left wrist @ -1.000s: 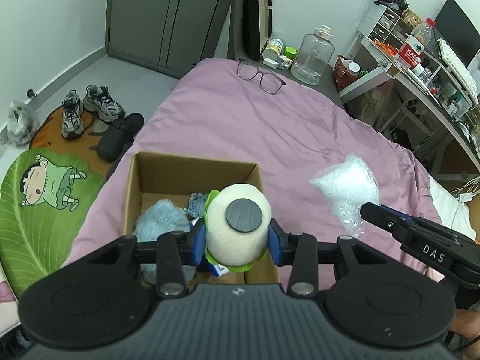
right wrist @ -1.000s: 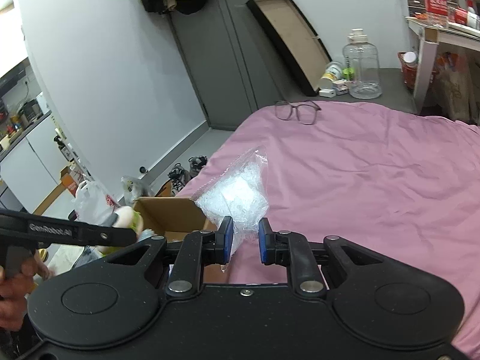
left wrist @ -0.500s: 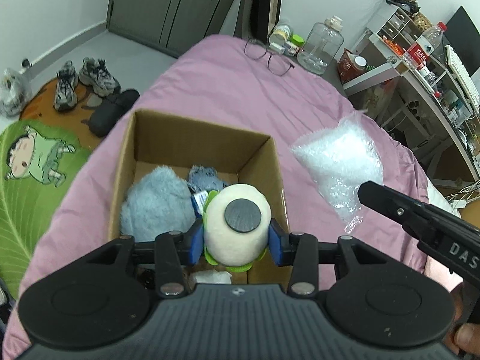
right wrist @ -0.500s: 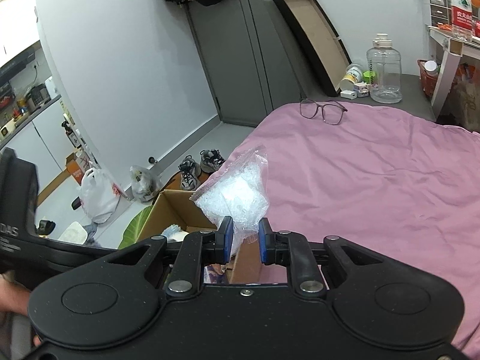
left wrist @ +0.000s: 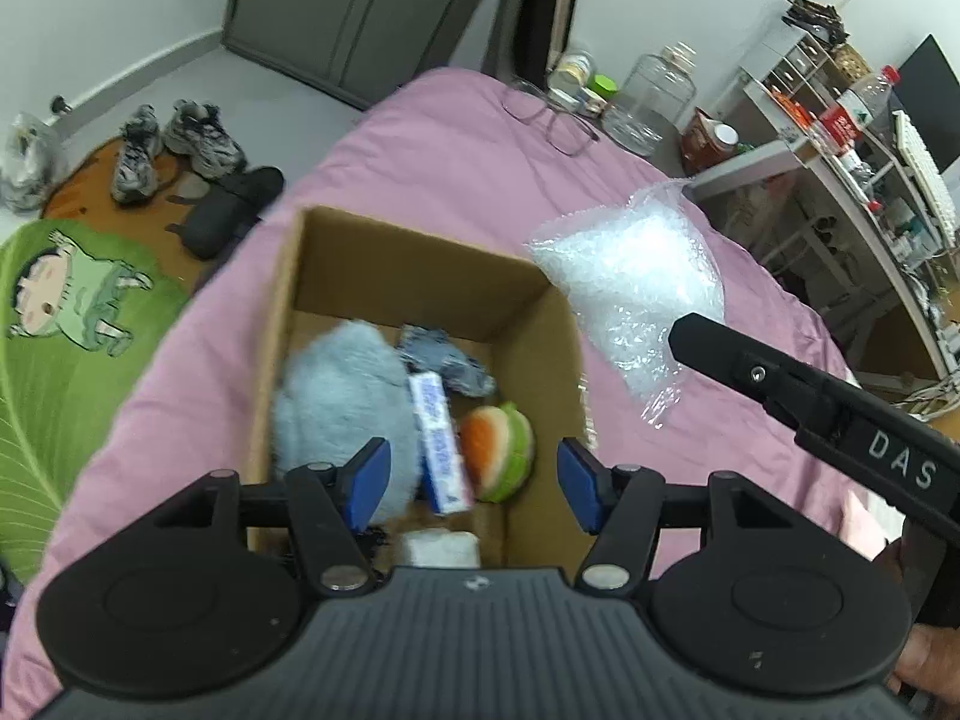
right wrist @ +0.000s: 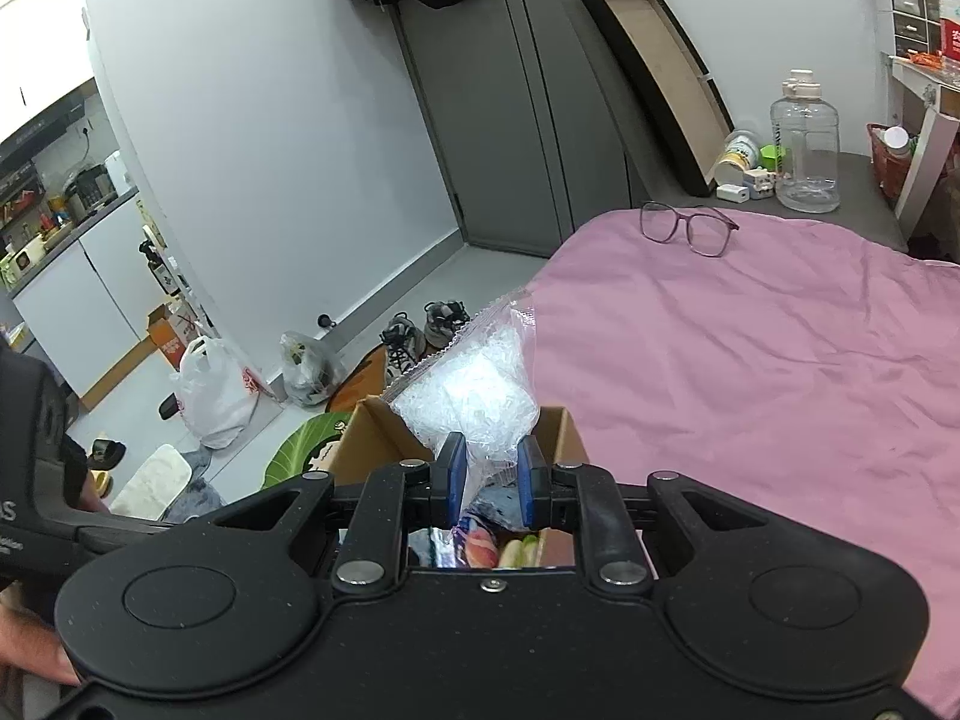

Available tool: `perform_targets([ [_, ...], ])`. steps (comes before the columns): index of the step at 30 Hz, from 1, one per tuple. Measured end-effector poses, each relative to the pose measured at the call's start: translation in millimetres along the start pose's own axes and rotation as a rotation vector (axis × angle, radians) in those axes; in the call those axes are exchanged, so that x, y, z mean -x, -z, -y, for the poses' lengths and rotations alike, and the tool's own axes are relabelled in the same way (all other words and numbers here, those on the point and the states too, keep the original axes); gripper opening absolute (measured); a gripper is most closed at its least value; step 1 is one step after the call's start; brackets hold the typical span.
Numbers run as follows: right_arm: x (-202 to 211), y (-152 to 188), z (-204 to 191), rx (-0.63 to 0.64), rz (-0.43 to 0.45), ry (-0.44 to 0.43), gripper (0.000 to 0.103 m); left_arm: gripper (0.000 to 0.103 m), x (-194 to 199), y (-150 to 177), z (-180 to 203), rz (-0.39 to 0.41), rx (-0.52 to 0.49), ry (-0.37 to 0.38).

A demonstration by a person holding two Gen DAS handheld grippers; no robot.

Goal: Organize soft objects

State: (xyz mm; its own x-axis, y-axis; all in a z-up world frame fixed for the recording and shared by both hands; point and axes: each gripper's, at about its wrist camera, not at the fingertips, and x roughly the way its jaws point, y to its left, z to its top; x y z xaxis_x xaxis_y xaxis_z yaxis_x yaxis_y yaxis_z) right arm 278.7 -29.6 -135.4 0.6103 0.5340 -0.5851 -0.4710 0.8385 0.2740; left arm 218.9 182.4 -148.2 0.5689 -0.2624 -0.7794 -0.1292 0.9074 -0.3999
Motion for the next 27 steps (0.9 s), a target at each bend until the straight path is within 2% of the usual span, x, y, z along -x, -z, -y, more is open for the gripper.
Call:
perform_targets([
  [11,-13,3,-2,-0.004,-0.017,-0.018,0.018,0.06,12,-12,-12,0.019,0.026,-0.056],
  [16,-15,0,1,-0.024,-0.037,-0.041,0.037,0.06,16,-12,-12,0.023,0.018,-0.078],
  [24,7,3,10,-0.055,-0.049,-0.055,0.038,0.06,30,-13,-6,0.024,-0.001,-0.129],
  [27,18,3,15,-0.058,-0.054,-0.057,0.042,0.068,35,-14,-3,0.019,-0.01,-0.148],
])
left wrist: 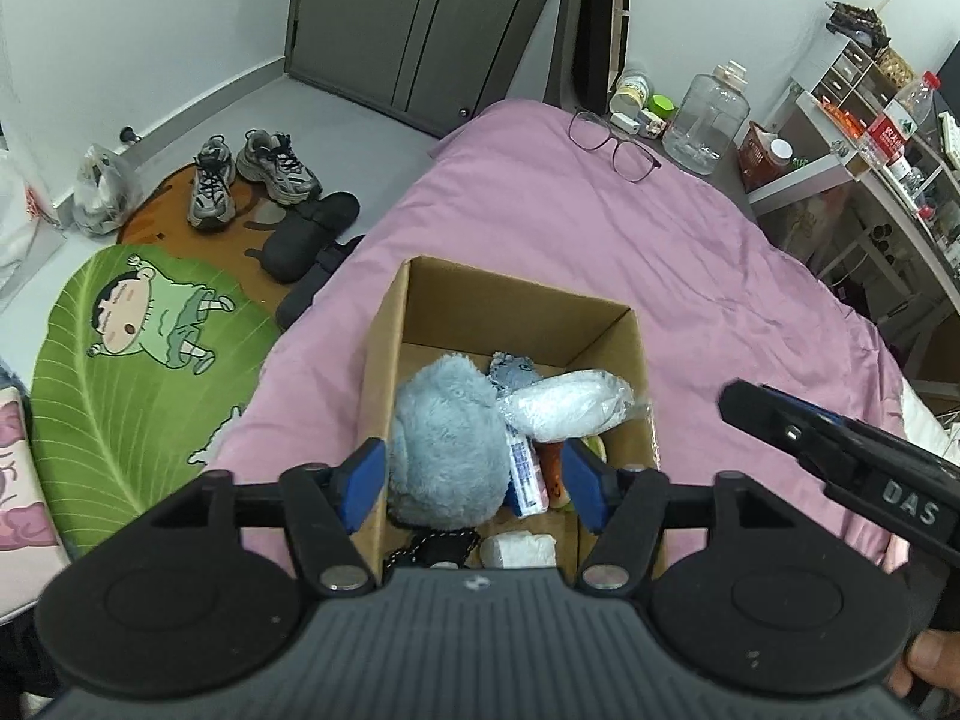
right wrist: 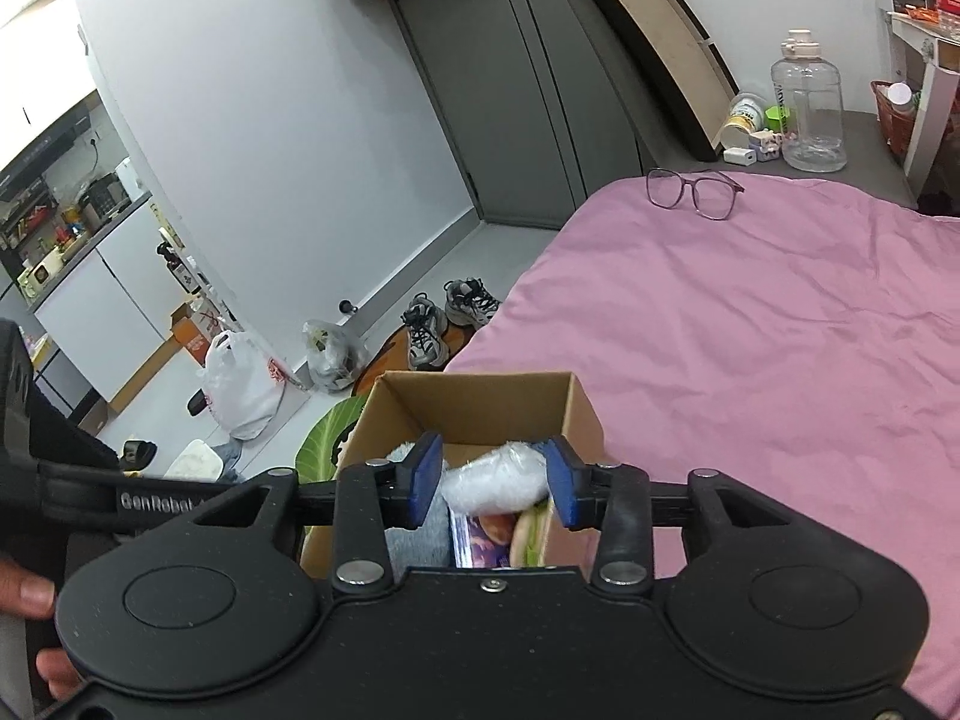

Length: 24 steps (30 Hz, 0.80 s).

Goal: Organize soft objects

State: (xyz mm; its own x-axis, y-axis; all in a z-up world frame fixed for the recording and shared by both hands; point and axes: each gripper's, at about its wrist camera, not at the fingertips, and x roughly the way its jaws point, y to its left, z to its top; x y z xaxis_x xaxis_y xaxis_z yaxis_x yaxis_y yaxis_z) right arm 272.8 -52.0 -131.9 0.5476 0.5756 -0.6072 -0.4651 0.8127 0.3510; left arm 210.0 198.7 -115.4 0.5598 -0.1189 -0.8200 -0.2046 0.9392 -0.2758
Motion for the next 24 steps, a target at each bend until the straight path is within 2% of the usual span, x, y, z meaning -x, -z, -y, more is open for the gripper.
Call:
perform_targets([
  [4,17,1,7,-0.007,-0.001,0.002,0.045,0.073,12,0,9,0.014,-0.023,-0.015],
  [10,43,3,20,-0.022,0.004,0.018,0.056,0.076,29,3,27,0.018,-0.079,-0.021],
  [12,53,4,25,-0.029,0.007,0.027,0.065,0.079,35,4,35,0.023,-0.099,-0.023],
  [19,92,7,42,-0.037,0.03,0.051,0.081,0.082,60,14,58,0.045,-0.152,-0.018],
  [21,103,8,44,-0.033,0.033,0.052,0.089,0.083,68,18,64,0.054,-0.168,-0.022],
  [24,117,10,45,-0.023,0.038,0.046,0.093,0.084,81,24,70,0.064,-0.161,-0.017],
])
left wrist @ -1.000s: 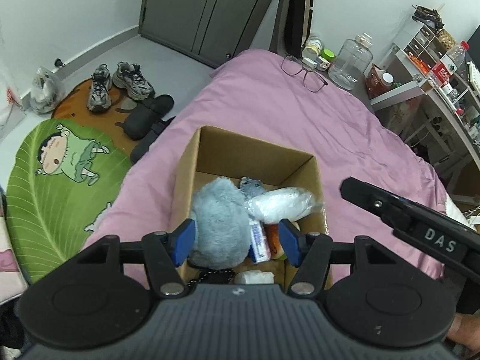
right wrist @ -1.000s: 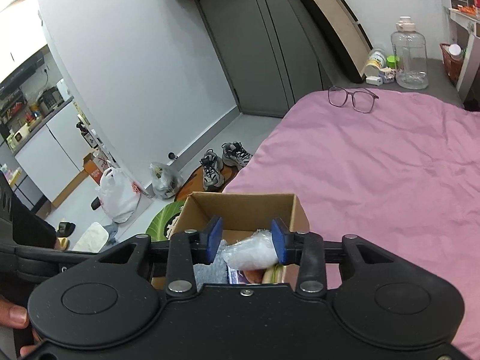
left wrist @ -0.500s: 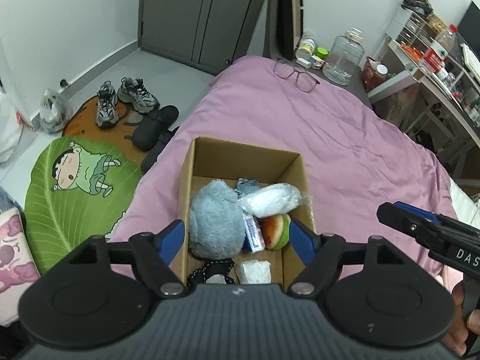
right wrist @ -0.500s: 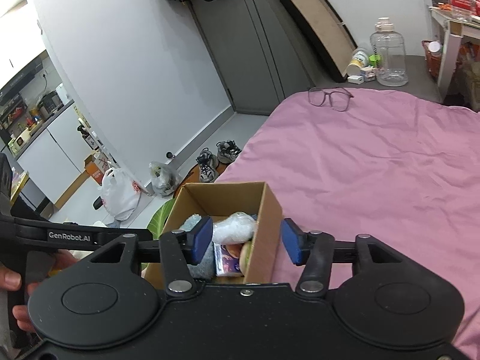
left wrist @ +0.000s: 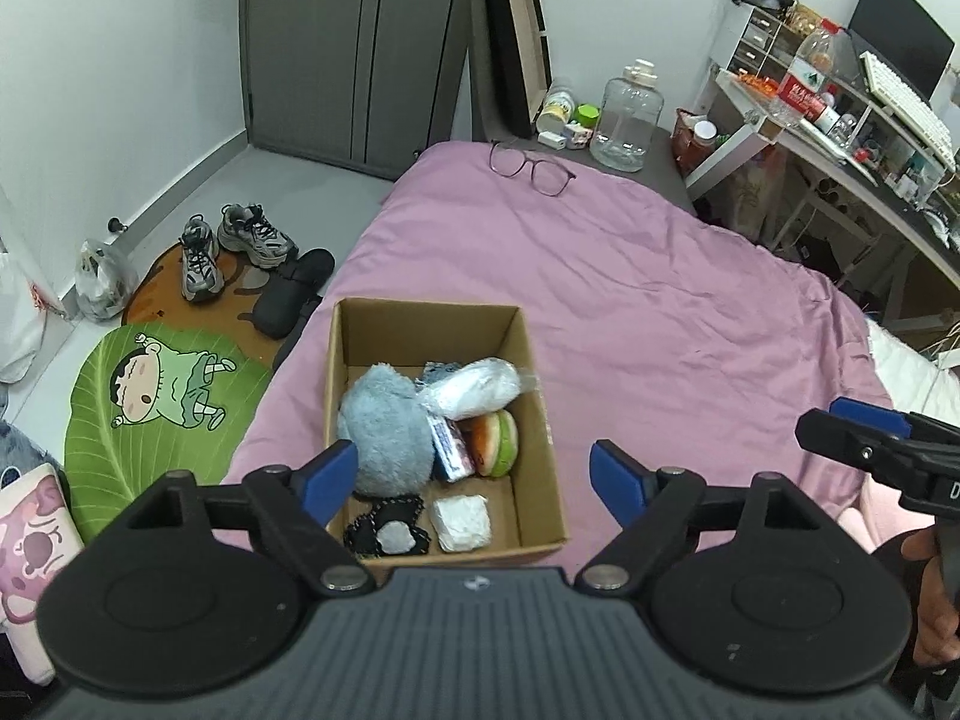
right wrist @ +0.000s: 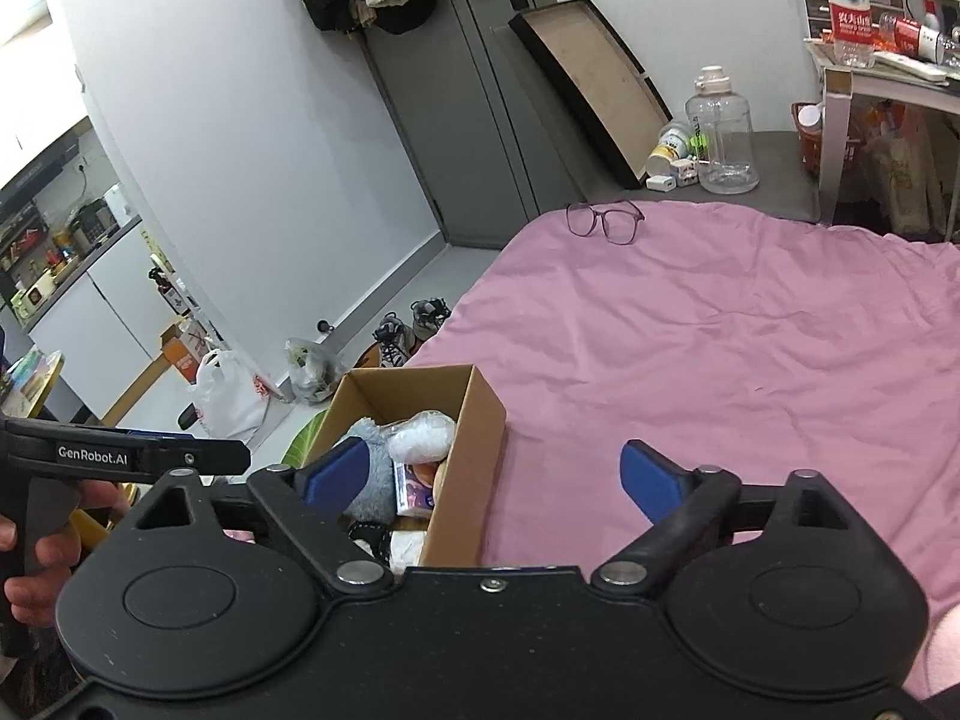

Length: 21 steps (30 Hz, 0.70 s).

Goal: Organize soft objects

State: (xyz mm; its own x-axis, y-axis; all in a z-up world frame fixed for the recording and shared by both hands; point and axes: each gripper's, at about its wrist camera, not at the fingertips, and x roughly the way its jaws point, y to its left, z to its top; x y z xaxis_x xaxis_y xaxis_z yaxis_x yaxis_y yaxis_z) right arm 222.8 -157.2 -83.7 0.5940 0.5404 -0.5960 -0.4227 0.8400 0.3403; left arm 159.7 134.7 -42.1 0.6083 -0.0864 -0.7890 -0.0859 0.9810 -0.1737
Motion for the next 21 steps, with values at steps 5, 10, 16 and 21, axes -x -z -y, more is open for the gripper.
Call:
perform_targets([
  [5,19,3,3,0.005,0.0,-0.01,0.1,0.09,19,9,9,0.015,0.01,-0.009],
  [10,40,6,3,0.008,0.008,-0.019,0.103,0.093,40,19,20,0.041,0.016,-0.004],
  [16,67,9,-1,0.019,0.015,-0.029,0.103,0.099,61,33,33,0.072,0.01,-0.001],
  [21,87,13,-5,0.03,0.025,-0.046,0.103,0.101,74,44,39,0.096,0.023,-0.001],
])
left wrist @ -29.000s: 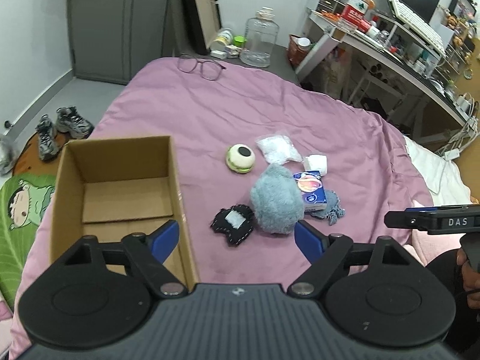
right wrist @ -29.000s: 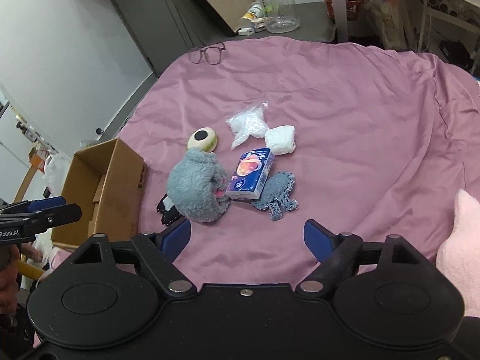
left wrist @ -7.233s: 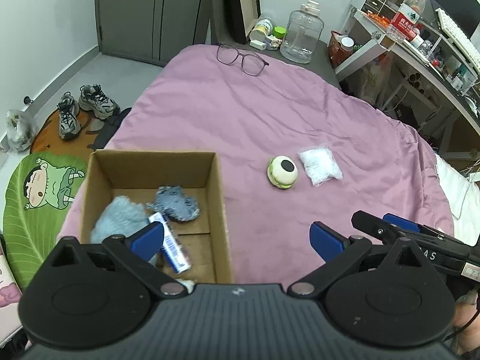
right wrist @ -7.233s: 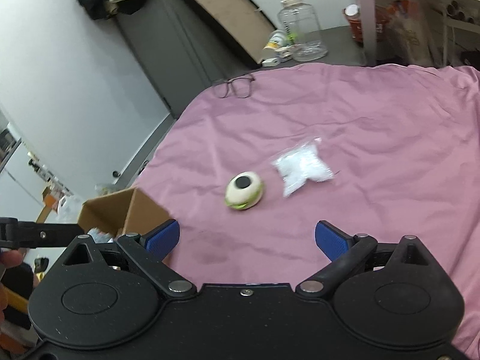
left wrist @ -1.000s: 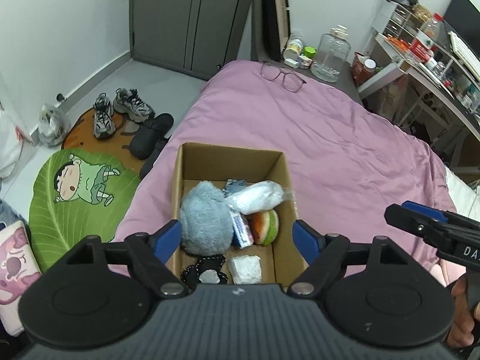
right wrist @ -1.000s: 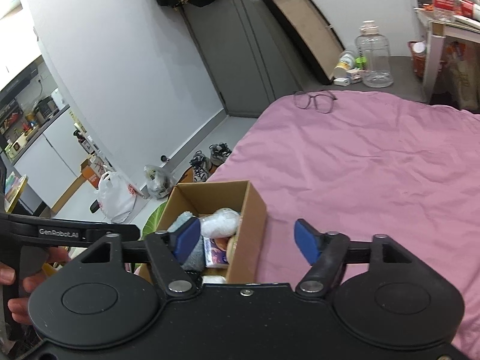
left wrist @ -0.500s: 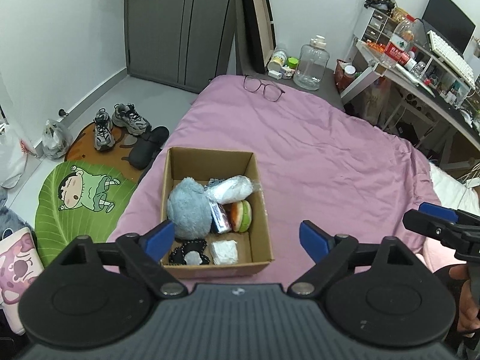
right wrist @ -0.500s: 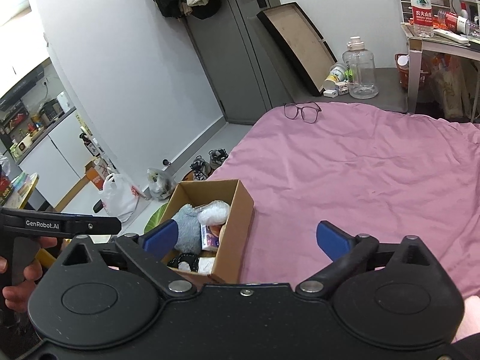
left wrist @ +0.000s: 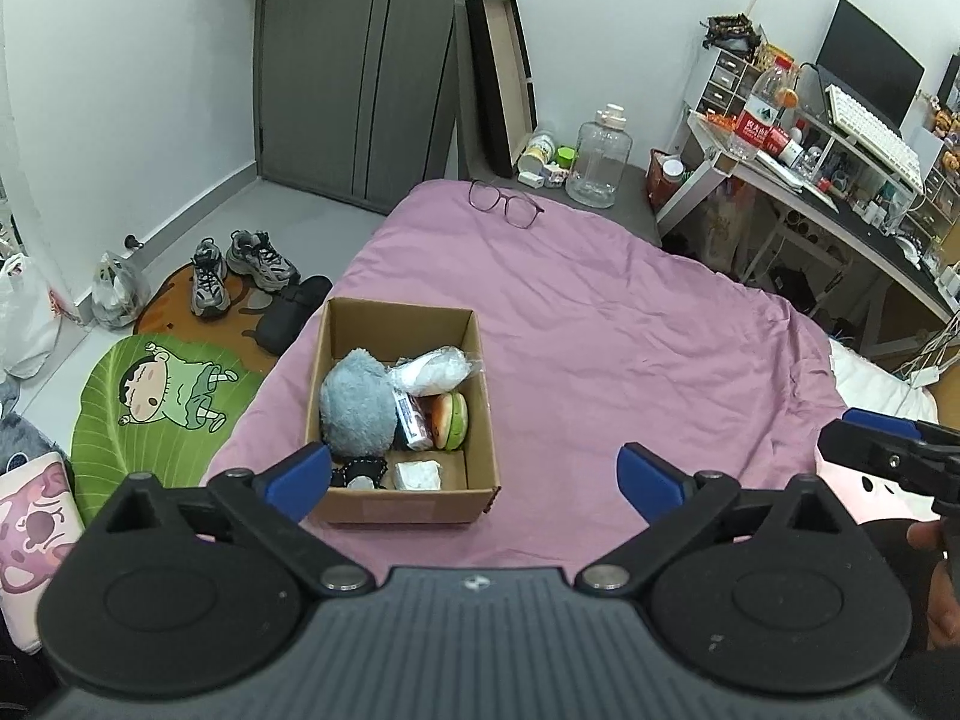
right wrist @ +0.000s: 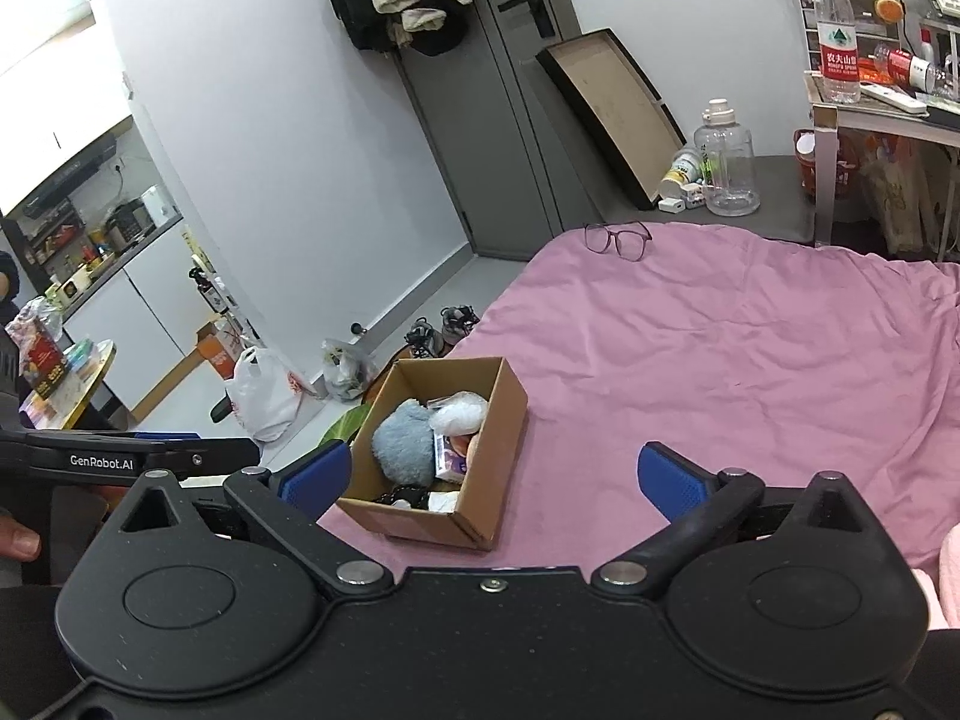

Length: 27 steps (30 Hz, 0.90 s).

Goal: Organize soft objects

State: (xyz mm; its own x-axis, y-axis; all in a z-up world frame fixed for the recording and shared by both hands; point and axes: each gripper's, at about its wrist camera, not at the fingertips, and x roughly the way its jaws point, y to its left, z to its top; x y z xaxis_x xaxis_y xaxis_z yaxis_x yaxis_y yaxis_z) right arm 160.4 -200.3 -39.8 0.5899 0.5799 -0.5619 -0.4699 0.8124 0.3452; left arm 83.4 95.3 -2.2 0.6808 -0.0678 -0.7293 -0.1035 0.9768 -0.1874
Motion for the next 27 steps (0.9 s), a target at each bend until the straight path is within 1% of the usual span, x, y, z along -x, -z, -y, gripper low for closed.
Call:
perform_targets([
  [10,23,11,-11,0.015,-0.009,-0.007,0.103,0.102,24,21,17,0.028,0.005,-0.002],
  [17,34,18,-15,0.016,-0.011,-0.01,0.103,0.102,32,32,25,0.047,0.009,-0.009],
  [22,37,21,-16,0.031,-0.011,0.028,0.103,0.102,34,38,29,0.05,0.011,0.0],
  [27,40,23,-12,0.036,-0.023,0.045,0.103,0.102,30,42,33,0.056,0.03,-0.005],
])
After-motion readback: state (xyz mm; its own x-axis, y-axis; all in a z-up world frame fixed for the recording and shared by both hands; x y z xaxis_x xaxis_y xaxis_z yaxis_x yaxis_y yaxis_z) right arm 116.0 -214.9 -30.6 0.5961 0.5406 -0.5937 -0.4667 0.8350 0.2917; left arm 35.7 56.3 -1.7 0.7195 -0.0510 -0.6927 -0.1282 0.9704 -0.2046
